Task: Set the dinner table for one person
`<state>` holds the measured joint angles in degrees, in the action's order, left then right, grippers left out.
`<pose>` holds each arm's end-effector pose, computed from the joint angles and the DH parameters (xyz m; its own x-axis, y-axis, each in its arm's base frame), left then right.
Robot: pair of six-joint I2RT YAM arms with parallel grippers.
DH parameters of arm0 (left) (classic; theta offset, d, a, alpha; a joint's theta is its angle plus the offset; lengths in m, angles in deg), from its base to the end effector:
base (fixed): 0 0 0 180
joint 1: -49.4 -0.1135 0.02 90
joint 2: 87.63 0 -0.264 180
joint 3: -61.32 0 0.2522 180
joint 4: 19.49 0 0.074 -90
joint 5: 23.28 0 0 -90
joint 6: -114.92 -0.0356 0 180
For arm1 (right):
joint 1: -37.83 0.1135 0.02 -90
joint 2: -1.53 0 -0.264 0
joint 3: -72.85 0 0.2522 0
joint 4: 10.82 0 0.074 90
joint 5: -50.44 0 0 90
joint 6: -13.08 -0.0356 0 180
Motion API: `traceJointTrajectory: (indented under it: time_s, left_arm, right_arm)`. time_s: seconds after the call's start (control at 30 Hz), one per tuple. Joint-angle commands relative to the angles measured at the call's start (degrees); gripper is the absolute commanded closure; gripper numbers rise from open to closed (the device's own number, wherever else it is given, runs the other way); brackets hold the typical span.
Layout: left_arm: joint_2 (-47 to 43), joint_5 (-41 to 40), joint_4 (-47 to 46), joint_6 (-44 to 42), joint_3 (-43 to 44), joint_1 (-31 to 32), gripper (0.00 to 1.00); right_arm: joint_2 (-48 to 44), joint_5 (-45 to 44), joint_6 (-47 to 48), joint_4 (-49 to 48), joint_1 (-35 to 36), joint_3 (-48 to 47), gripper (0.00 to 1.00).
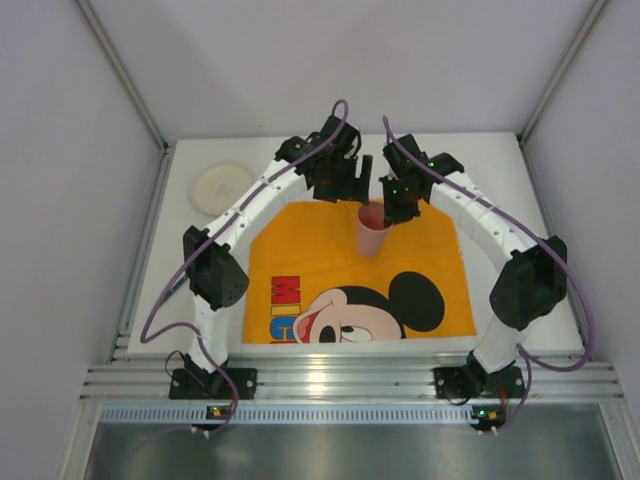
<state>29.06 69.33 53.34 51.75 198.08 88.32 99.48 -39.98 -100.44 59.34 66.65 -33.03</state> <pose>0.3427 -0.2788 0.3487 -0.8456 0.1033 -0.5236 0.2996 0.9038 -0.3055 0.3132 0.1720 0.3128 -0.9020 -0.0408 -0.4298 -0.1299 0.9751 0.1800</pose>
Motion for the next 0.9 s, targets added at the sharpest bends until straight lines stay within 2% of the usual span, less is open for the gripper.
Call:
traceJointTrajectory:
  time_s: [0.0,0.13,0.27,0.3,0.4,0.6,0.87]
  left_arm:
    - [-4.53,-5.41,-1.33,0.07,2.07,-1.12,0.15]
    - [-8.04,-5.51,-3.16,1.47,-1.87,-8.04,0.10]
    - [-14.88,-4.29,-7.99,2.09,-13.45,-16.22,0.07]
    - [-15.78,-3.85,-8.79,2.26,-15.23,-19.55,0.07]
    - [-18.33,-3.58,-10.29,1.39,-20.68,-24.22,0.07]
    - [-20.18,-4.19,-11.17,-0.29,-25.26,-26.96,0.09]
    - [-20.79,-4.28,-11.96,1.12,-28.52,-31.53,0.10]
  right_arm:
    - [0.83,-4.31,2.52,2.30,-1.21,-4.30,1.00]
    - [0.84,-5.46,3.66,2.14,-5.08,-3.42,1.00]
    - [0.31,-6.69,4.63,-1.02,-10.09,-1.67,1.00]
    - [0.40,-7.13,4.63,-1.55,-11.92,-1.58,1.00]
    - [1.54,-8.88,5.07,-3.23,-14.92,-2.01,1.00]
    - [5.05,-13.81,4.20,-7.17,-17.83,-2.02,1.00]
    - [4.71,-16.36,0.59,-20.61,-18.10,9.49,1.00]
